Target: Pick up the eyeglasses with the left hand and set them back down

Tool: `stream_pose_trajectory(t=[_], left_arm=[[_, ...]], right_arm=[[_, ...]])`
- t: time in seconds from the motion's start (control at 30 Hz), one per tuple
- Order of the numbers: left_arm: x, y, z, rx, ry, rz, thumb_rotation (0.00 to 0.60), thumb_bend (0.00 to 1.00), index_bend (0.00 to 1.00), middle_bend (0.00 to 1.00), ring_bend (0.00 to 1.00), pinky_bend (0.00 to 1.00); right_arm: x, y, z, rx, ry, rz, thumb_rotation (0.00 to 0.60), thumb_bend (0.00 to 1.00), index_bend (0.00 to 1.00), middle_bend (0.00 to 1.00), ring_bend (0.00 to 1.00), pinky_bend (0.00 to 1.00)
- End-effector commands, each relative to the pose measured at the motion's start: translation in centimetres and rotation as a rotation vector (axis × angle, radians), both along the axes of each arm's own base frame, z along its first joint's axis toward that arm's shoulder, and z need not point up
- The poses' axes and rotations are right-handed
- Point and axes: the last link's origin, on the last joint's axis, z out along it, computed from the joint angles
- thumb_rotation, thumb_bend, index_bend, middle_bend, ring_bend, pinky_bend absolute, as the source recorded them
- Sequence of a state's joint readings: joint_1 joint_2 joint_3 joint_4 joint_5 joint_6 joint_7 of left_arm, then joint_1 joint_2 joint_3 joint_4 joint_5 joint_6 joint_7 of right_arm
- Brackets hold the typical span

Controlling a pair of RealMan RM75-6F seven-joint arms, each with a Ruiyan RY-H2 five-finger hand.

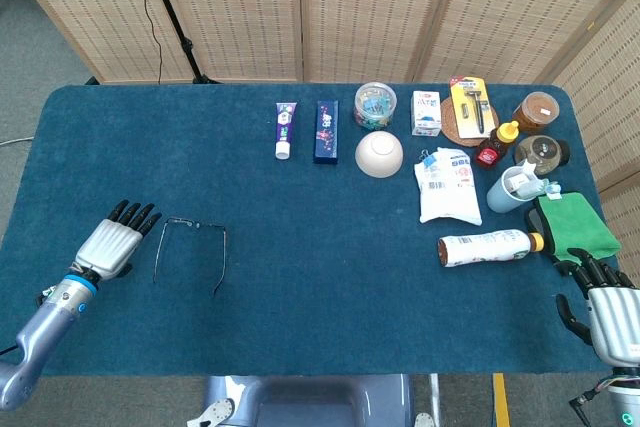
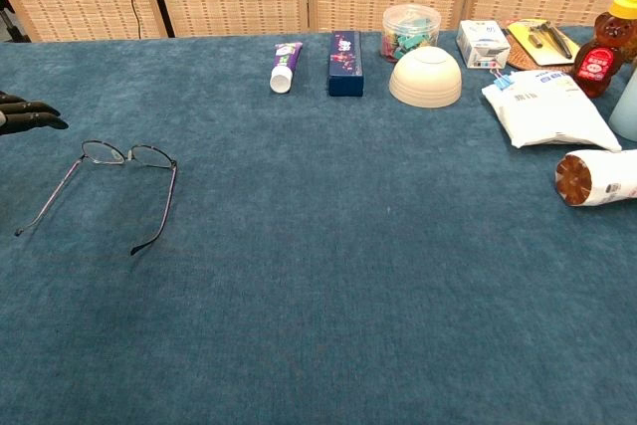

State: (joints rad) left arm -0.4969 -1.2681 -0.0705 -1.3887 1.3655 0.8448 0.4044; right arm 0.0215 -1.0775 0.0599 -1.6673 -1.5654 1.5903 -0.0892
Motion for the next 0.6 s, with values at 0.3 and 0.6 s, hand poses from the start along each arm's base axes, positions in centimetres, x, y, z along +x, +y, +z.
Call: stream_pose_trajectory(t=[0.3,0.6], left_arm=[[0.6,2.1,-2.0,0.006,0.005,-0.025,0.6,0.2,0.0,0.0,0.0,0.0],[1.1,3.1,-3.2,-0.018,0.02,-0.053,0.6,0.2,0.0,0.0,0.0,0.0]], right_arm=[[0.0,0.1,0.3,-0.015,0.004,-0.003,0.6,0.43,0.32,0.23,0.3,0.38],[-0.2,0.3,0.6,-0.028,0.006,-0.011,0.6,0.43,0.32,0.23,0.3,0.38]])
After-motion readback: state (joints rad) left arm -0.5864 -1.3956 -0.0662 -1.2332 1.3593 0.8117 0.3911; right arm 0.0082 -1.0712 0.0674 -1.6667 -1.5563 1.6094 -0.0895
